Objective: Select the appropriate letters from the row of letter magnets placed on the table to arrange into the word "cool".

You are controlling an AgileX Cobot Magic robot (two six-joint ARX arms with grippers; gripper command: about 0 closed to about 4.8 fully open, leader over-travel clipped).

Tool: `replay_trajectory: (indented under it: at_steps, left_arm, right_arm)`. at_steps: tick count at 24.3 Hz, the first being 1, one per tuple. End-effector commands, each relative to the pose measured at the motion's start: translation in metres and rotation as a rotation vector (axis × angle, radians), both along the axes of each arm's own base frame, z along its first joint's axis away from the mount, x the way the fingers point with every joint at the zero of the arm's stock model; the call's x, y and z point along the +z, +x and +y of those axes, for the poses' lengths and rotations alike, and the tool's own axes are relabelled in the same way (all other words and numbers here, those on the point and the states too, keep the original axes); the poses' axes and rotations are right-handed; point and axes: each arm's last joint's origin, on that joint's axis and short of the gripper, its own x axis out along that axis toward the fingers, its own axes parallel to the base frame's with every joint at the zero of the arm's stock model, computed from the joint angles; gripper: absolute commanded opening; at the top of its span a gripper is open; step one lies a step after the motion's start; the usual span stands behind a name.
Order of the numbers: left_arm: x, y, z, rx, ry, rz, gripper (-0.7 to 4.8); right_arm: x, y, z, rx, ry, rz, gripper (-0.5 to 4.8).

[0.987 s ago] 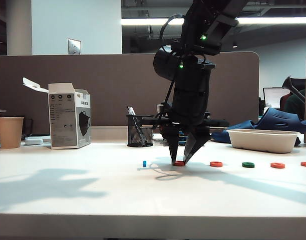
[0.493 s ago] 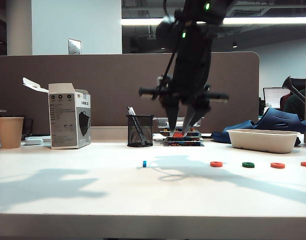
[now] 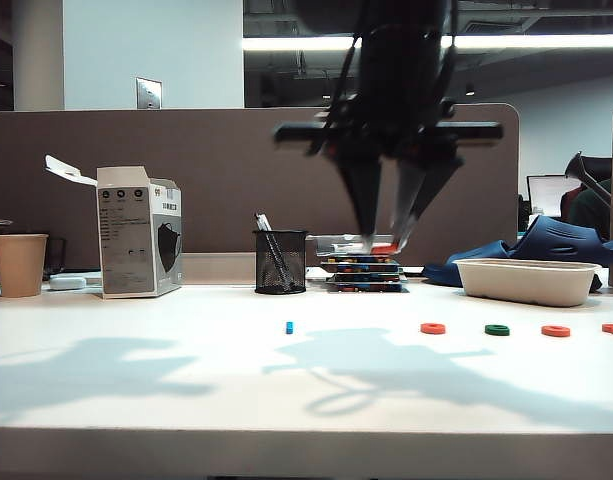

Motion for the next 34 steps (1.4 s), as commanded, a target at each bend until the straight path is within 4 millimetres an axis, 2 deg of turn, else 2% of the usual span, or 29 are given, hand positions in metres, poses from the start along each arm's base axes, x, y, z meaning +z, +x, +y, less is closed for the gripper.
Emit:
replay_trajectory:
  at_steps: [1, 7, 14, 21, 22, 25, 31, 34]
  left_arm:
    - [0.002, 0.0, 0.001, 0.0, -0.01, -0.012, -0.04]
    - [0.002, 0.0, 0.001, 0.0, -0.009, -0.012, -0.04]
    - [0.002, 0.0, 0.001, 0.0, -0.01, -0.012, -0.04]
    - [0.002, 0.0, 0.001, 0.0, -0.01, -0.012, -0.04]
    - [0.002, 0.0, 0.001, 0.0, -0.01, -0.012, -0.04]
    - [0.002, 0.0, 0.001, 0.0, -0.01, -0.012, -0.04]
    - [0.002, 0.0, 0.001, 0.0, -0.01, -0.012, -0.04]
    - [0.002, 0.0, 0.001, 0.0, -0.01, -0.012, -0.05]
  right_arm:
    - [-0.016, 0.0, 0.008, -0.027, 0.05, -0.034, 1.03]
    - [-0.062, -0.005, 0.003, -0.034, 0.061, 0.024, 1.03]
    - [-0.09, -0.003, 0.006, -0.055, 0.008, 0.095, 1.03]
    - [-0.091, -0.008, 0.002, -0.058, -0.038, 0.143, 1.09]
    - [-0.091, -0.008, 0.001, -0.058, -0.041, 0.146, 1.21]
    - [-0.091, -0.009, 0.001, -0.058, -0.046, 0.151, 2.37]
    - [-0.088, -0.008, 0.003, -0.049, -0.021, 0.16, 2.55]
    - [-0.081, -0.005, 0.005, -0.038, -0.015, 0.151, 3.17]
